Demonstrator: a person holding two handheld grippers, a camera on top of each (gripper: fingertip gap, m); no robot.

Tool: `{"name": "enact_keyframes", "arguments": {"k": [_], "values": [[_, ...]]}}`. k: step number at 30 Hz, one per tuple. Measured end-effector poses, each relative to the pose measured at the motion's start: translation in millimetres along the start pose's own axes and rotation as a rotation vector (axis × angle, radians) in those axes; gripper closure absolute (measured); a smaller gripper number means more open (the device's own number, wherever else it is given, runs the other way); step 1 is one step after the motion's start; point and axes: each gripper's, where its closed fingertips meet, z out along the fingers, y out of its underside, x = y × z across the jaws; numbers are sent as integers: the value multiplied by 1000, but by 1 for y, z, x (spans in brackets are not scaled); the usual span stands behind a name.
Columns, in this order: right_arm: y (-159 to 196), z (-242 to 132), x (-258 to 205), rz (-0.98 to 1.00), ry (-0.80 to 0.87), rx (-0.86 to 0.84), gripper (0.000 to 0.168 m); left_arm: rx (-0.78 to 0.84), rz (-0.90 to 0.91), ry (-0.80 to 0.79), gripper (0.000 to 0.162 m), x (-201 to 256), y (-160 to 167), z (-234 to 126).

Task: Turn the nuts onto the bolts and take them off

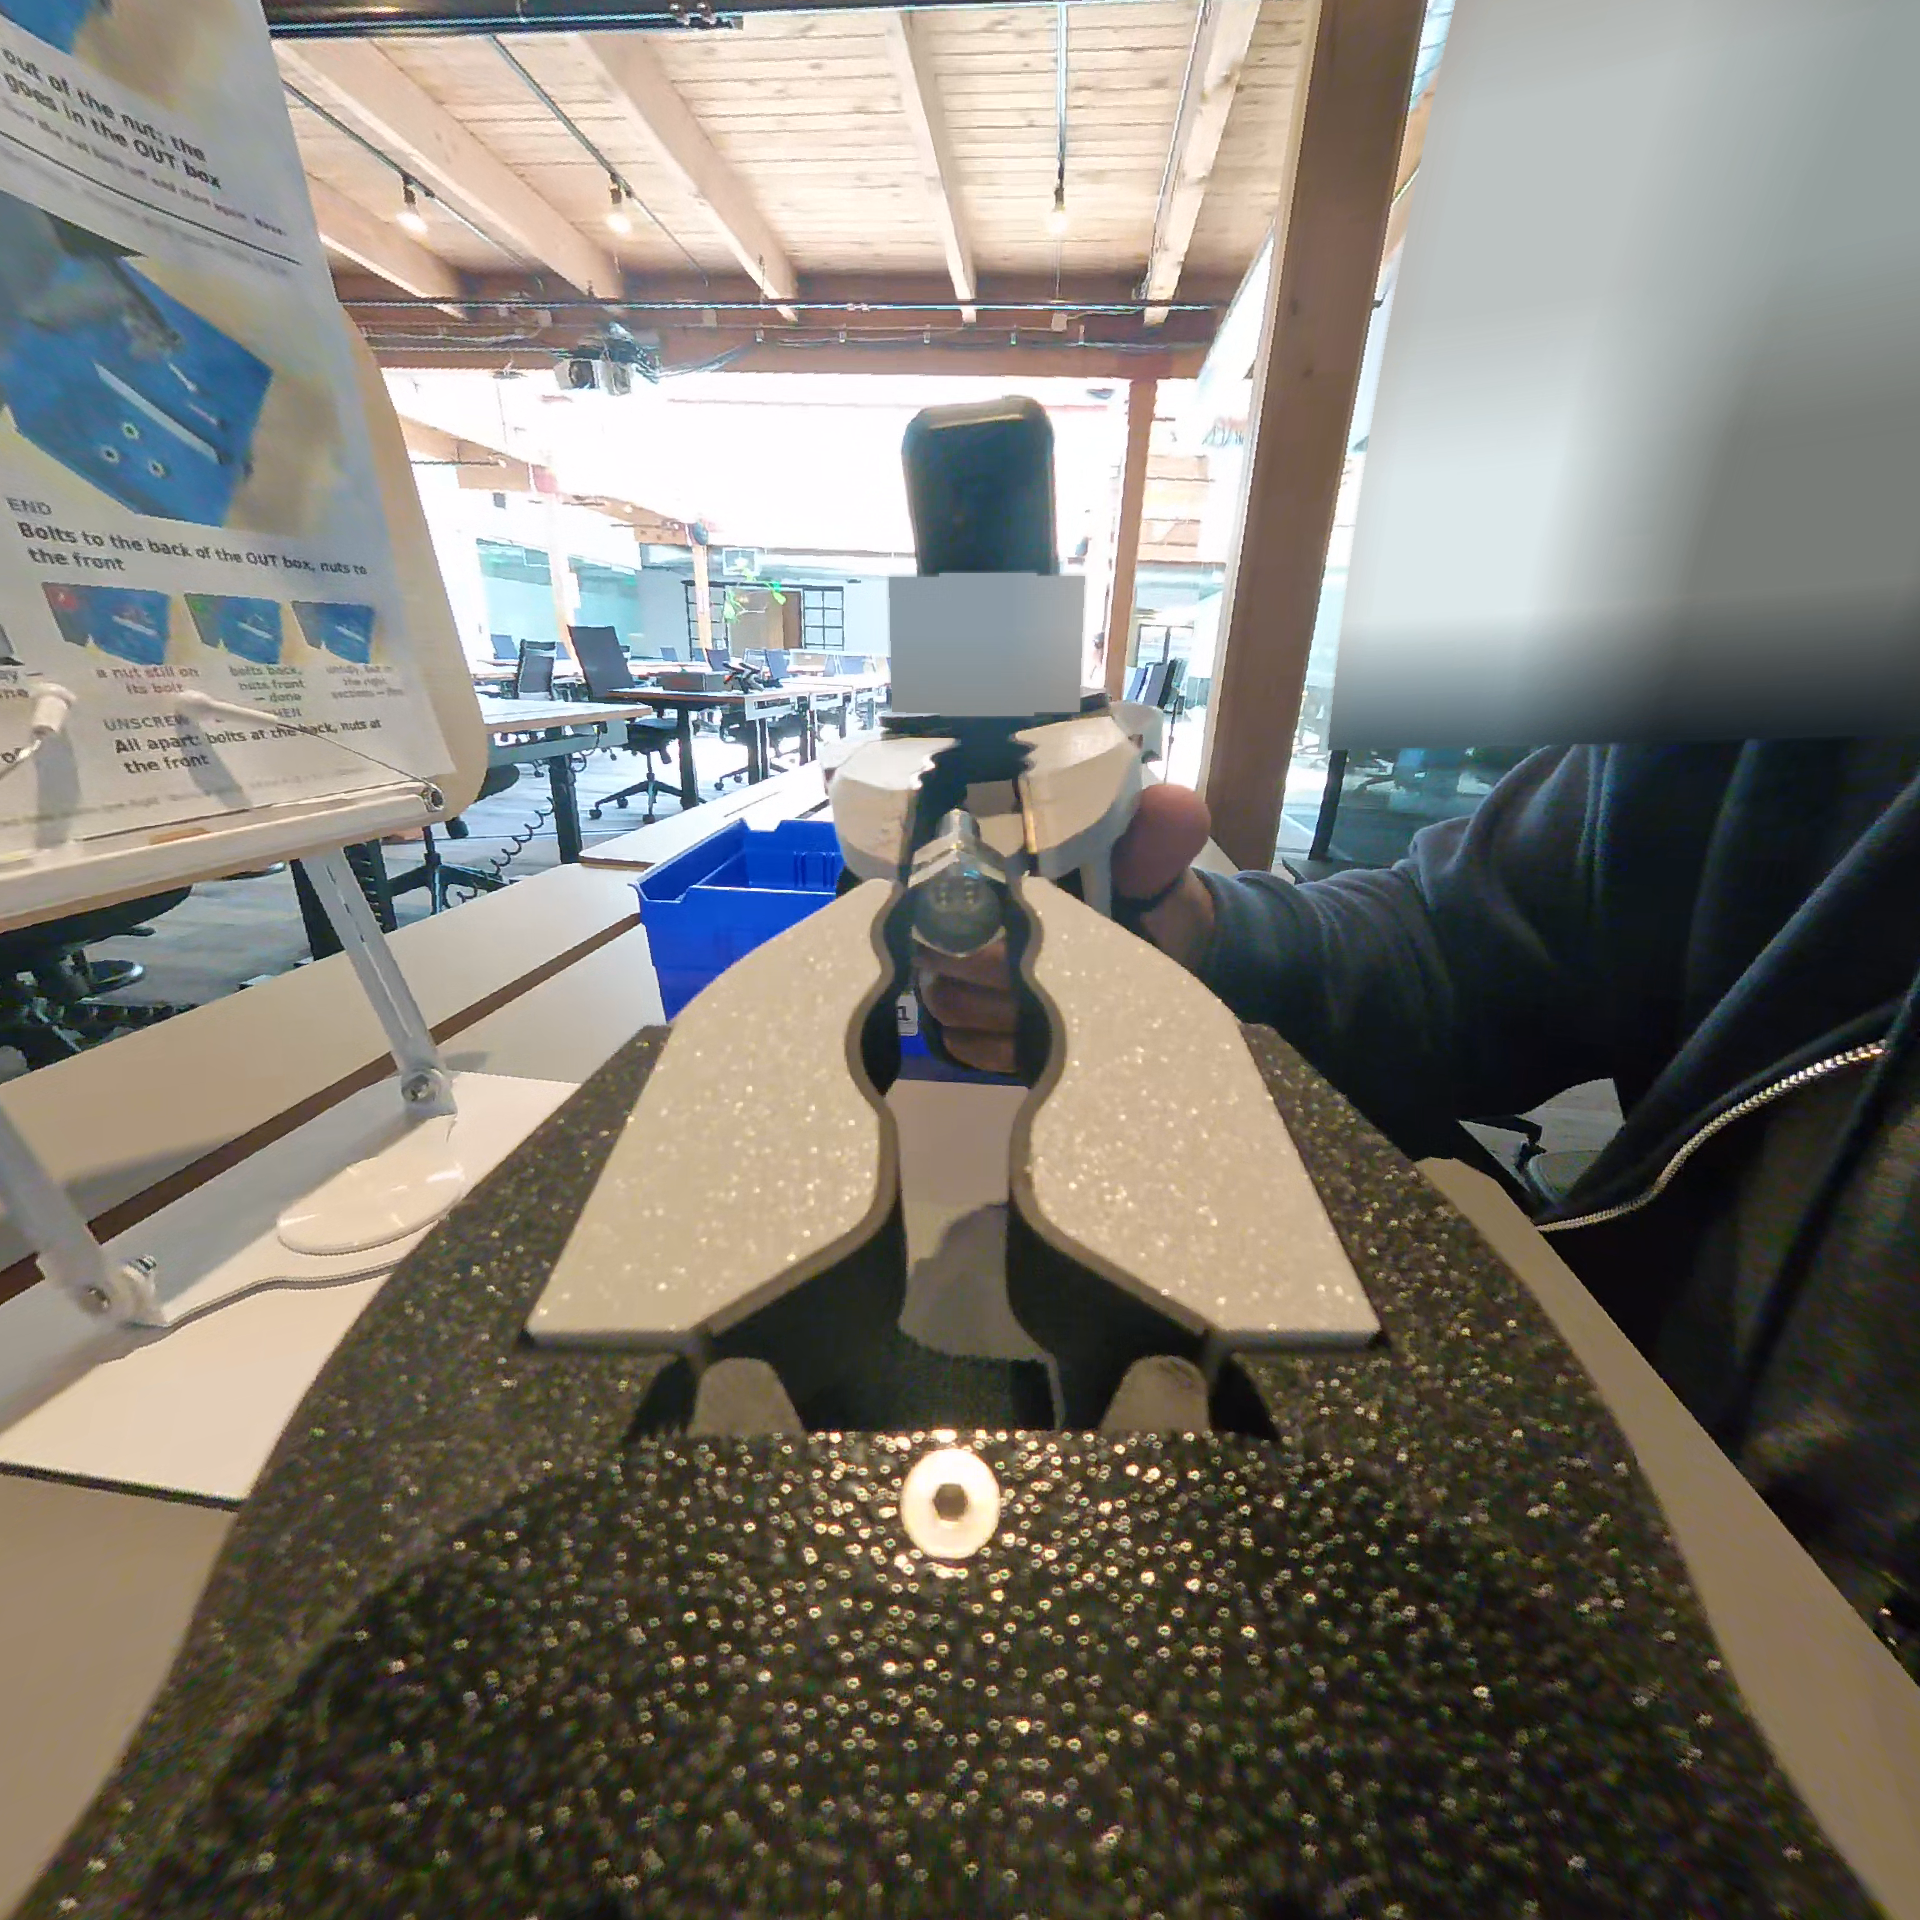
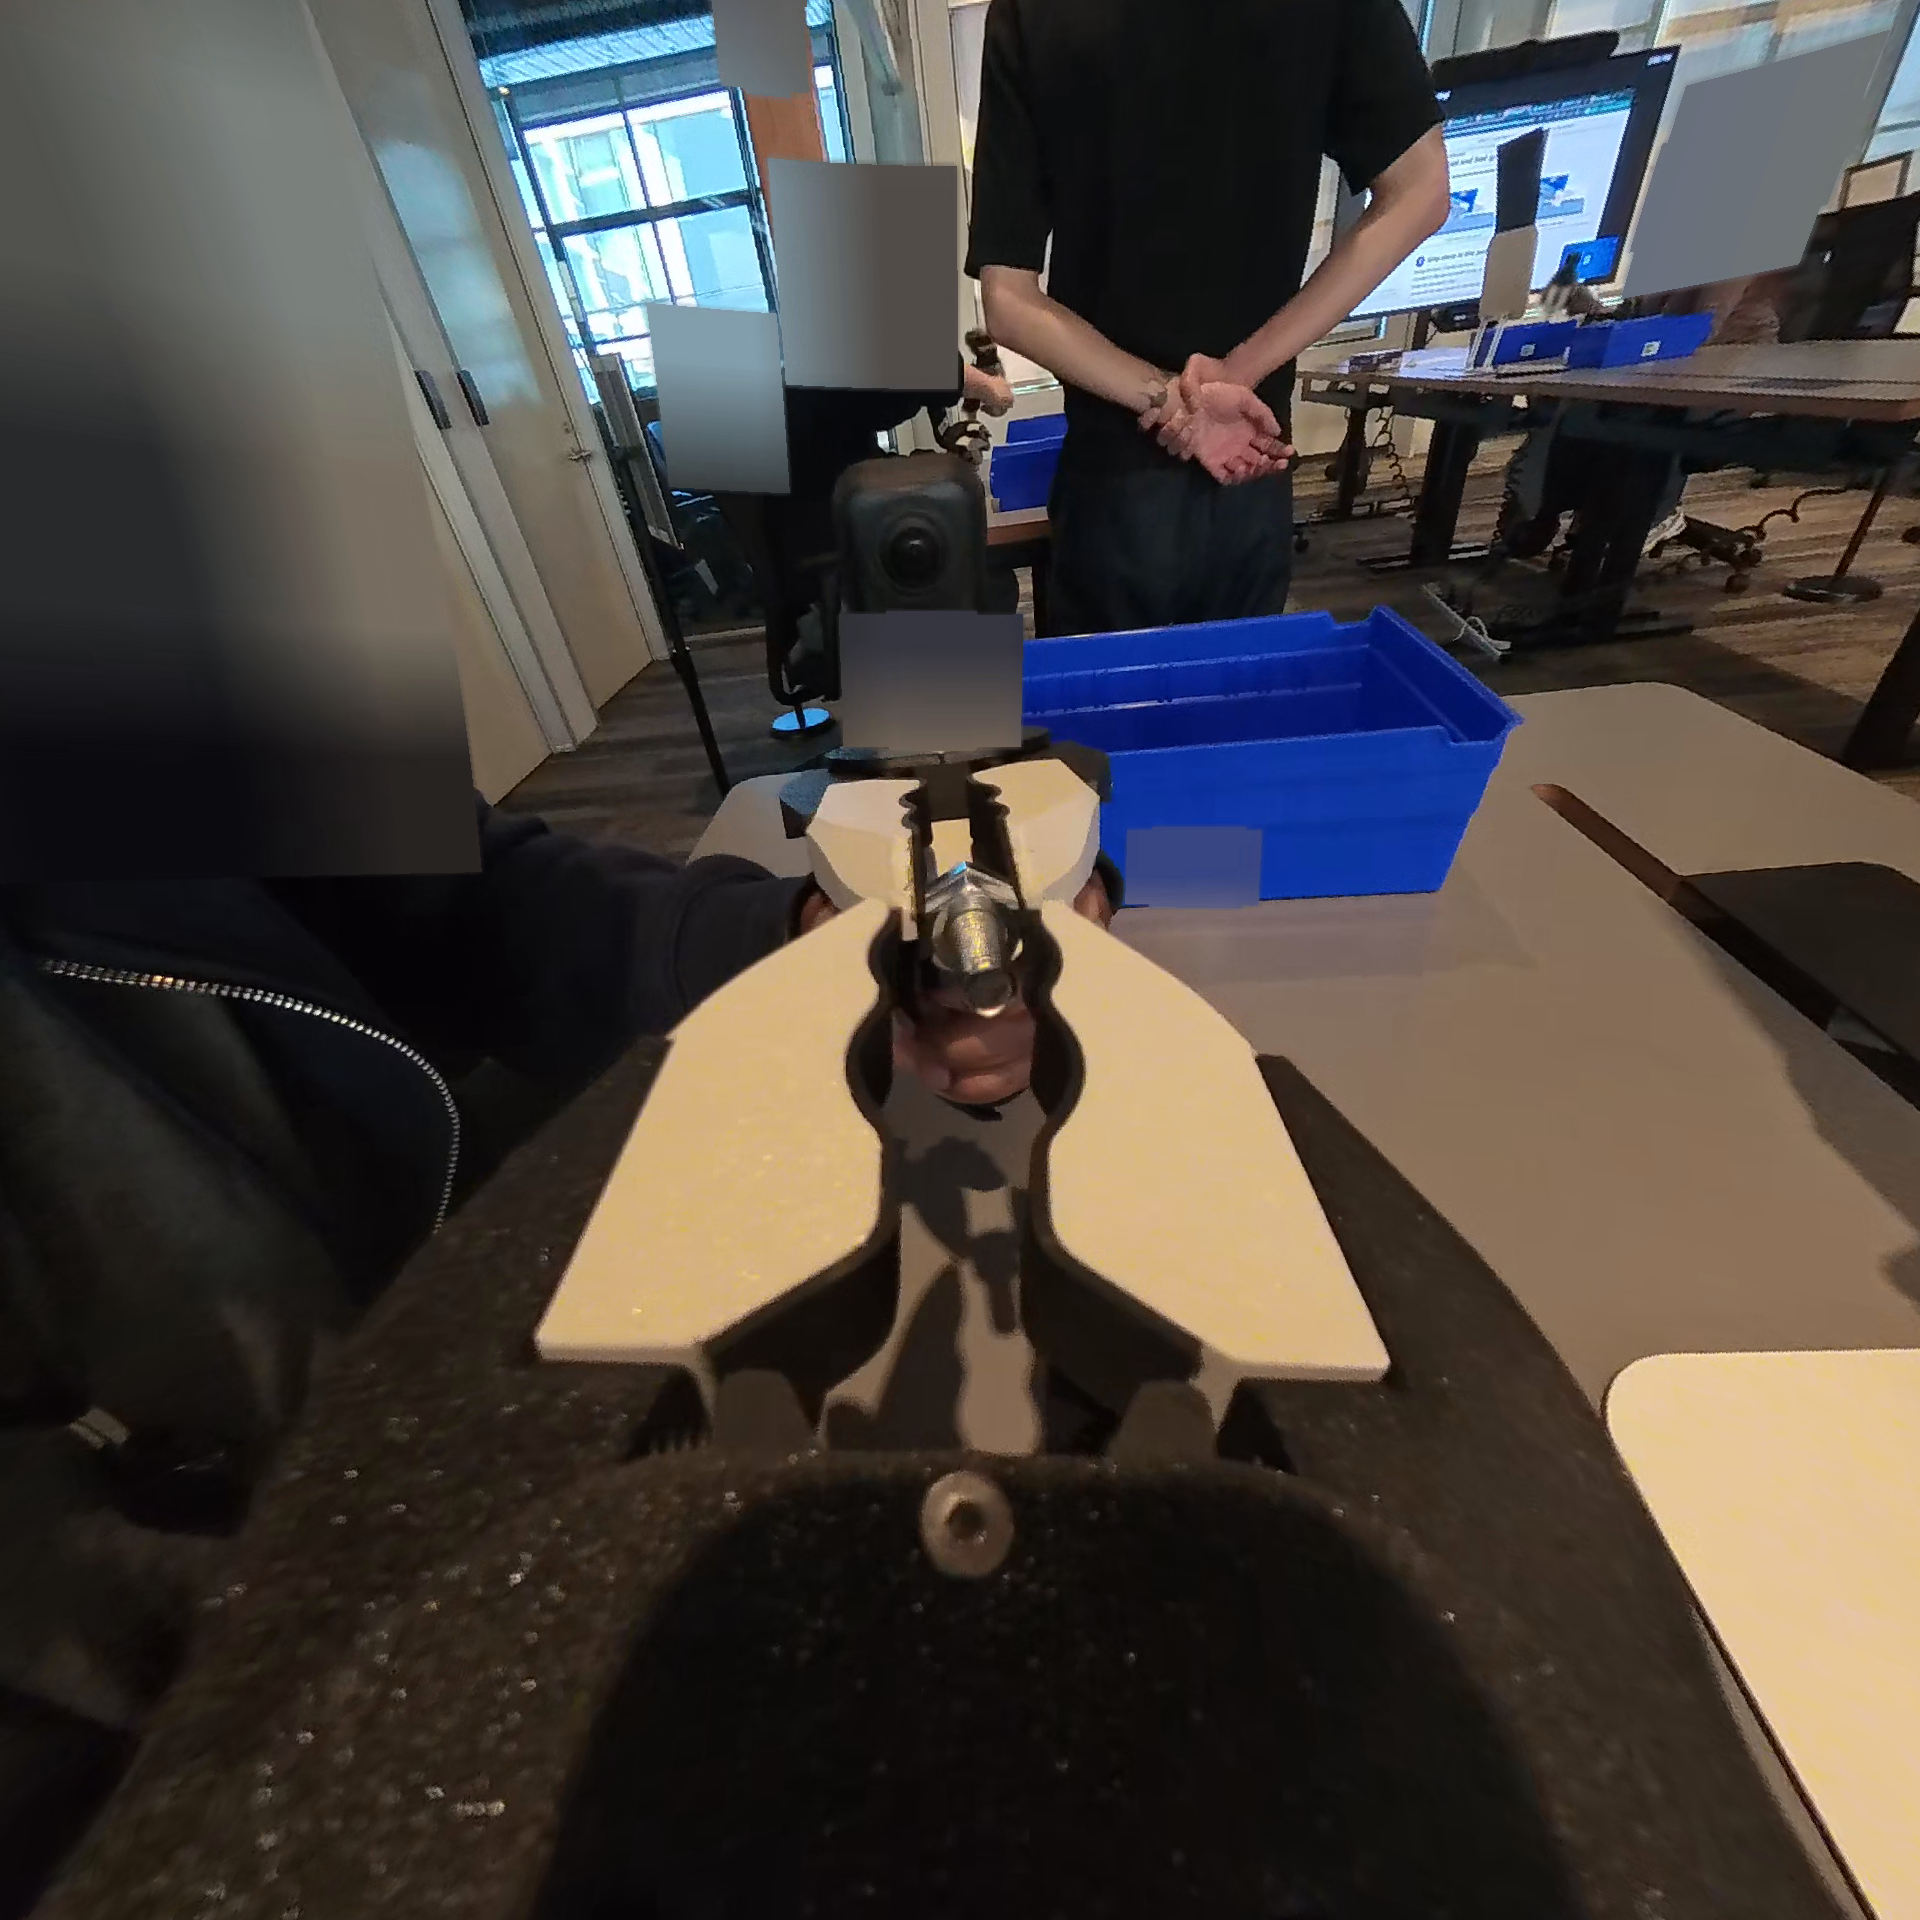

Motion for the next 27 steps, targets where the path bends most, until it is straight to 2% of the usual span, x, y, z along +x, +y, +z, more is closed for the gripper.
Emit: {"name": "enact_keyframes", "arguments": {"k": [5,9,12,17,19,20,21,24,27], "values": [[2,1,0,-18,4,-12,152,-8,-5,18,146,3,2,1],[4,0,-1,-112,30,-47,152,-1,-78,56,146,3,3,2],[8,-1,-3,-273,63,-93,152,10,-208,126,145,6,6,3],[17,-7,-6,-701,152,-189,151,29,-435,239,145,10,15,6],[18,-7,-4,-787,195,-202,151,42,-479,241,146,8,17,6],[19,-7,-3,-775,199,-197,148,45,-466,231,146,7,17,6],[18,-7,-1,-725,196,-186,137,47,-435,213,145,5,15,5],[12,-5,7,-443,159,-114,109,50,-266,140,145,3,6,2],[4,-5,9,-165,84,-13,113,9,-96,53,146,1,2,0]]}}
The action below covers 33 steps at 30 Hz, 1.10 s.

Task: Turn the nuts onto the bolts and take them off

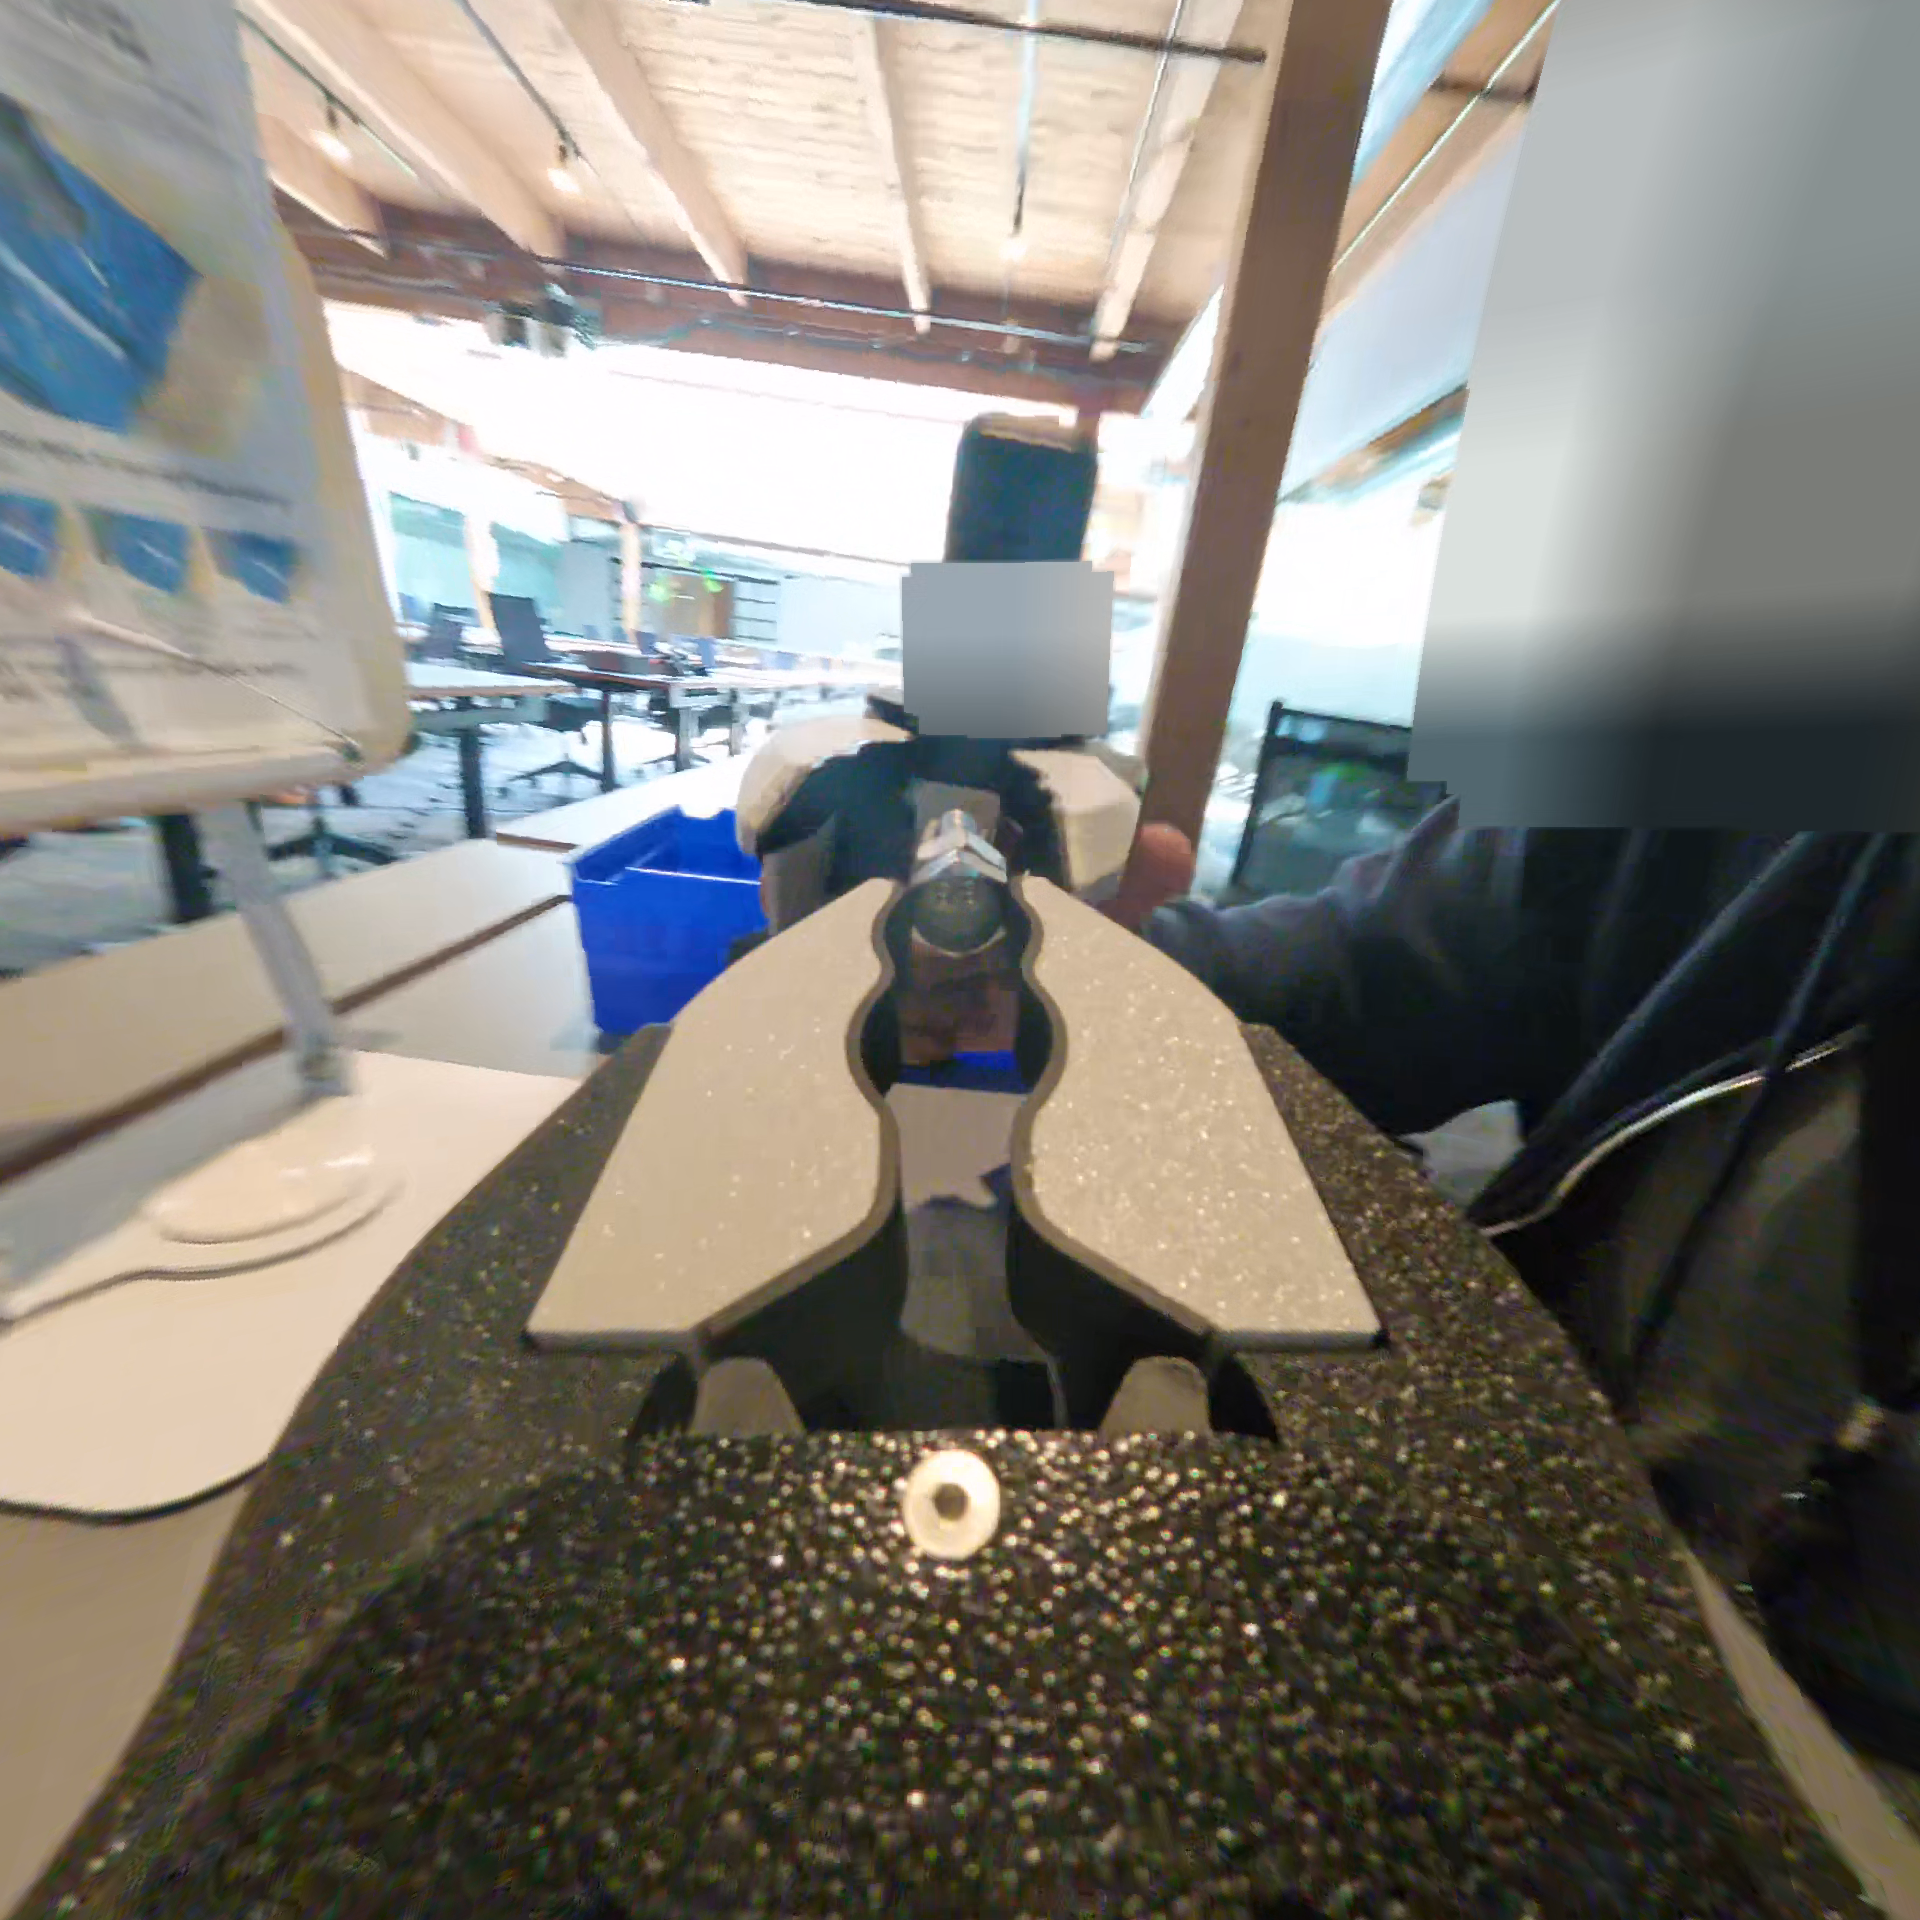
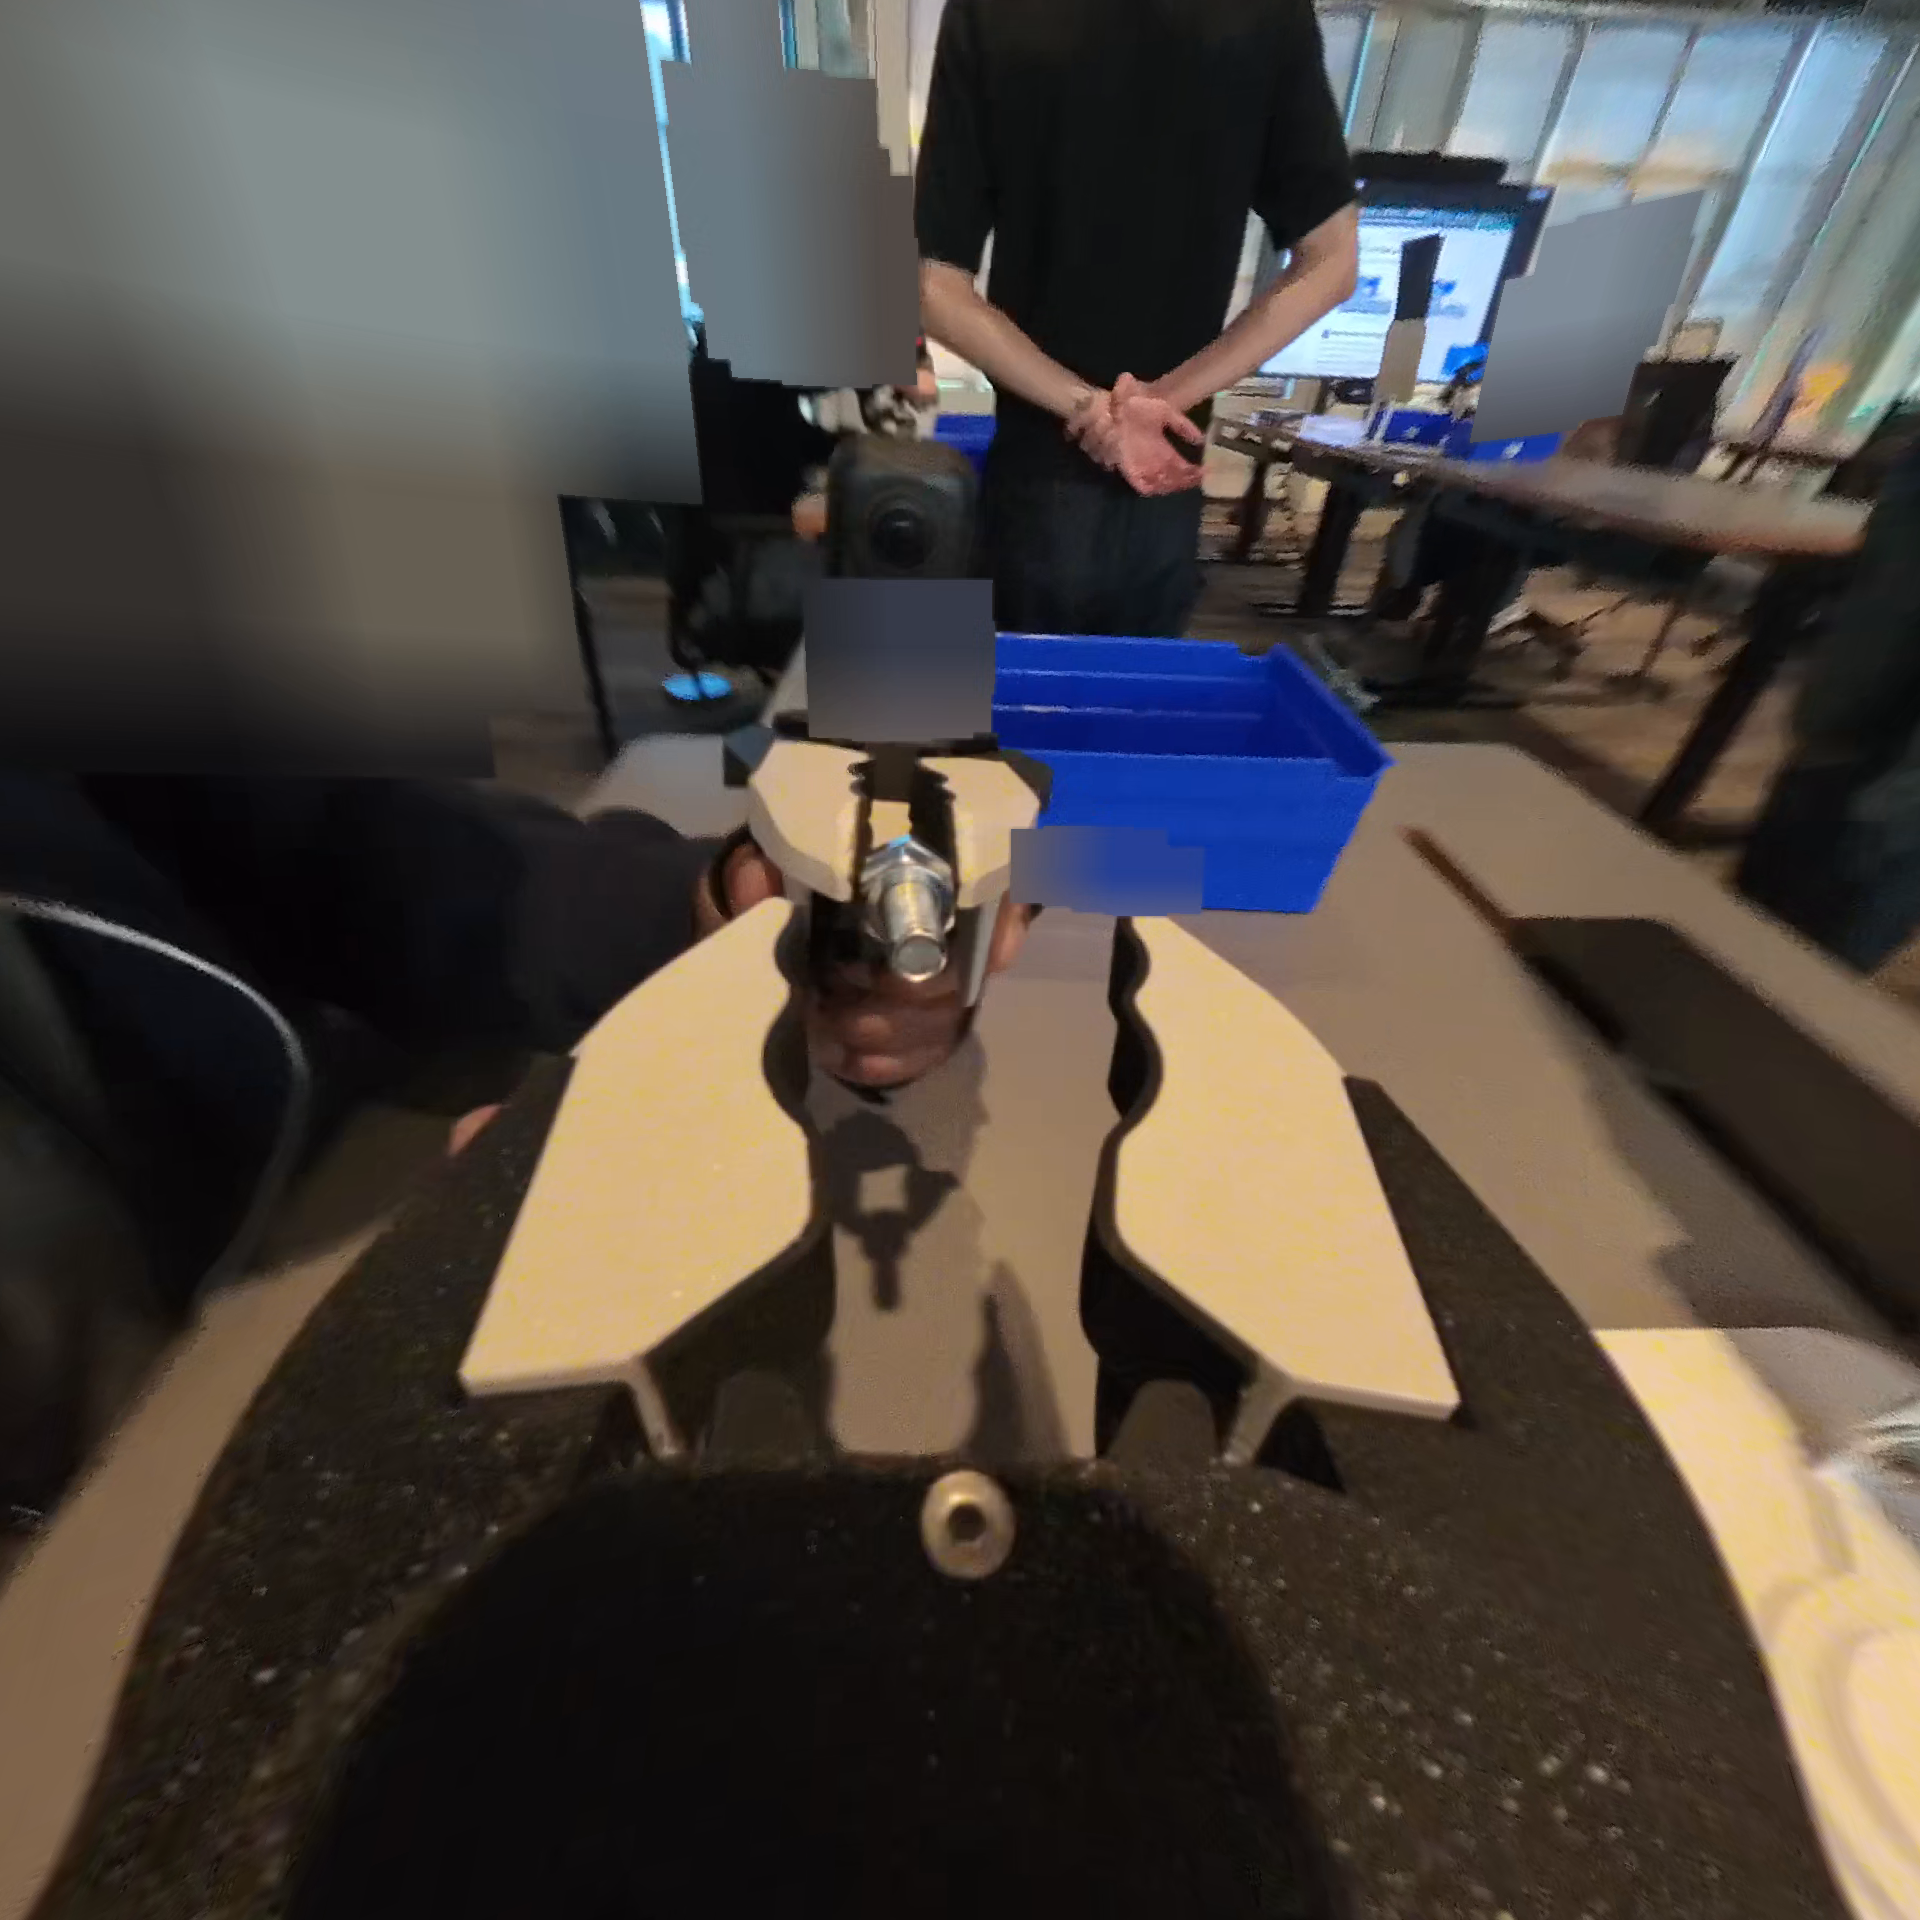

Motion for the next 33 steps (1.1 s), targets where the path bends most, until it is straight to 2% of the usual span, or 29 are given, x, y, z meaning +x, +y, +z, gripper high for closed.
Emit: {"name": "enact_keyframes", "arguments": {"k": [5,11,27,30,33], "values": [[-3,2,-1,295,-108,51,129,-1,130,-70,146,-2,-5,-2],[0,7,-5,506,-172,38,128,-56,278,-122,146,0,-2,0],[4,6,-4,564,-178,-1,142,-118,396,-179,145,-3,1,0],[4,6,-6,554,-183,-7,152,-129,402,-186,146,-4,3,0],[4,6,-6,505,-159,-24,152,-125,371,-174,145,-5,4,0]]}}
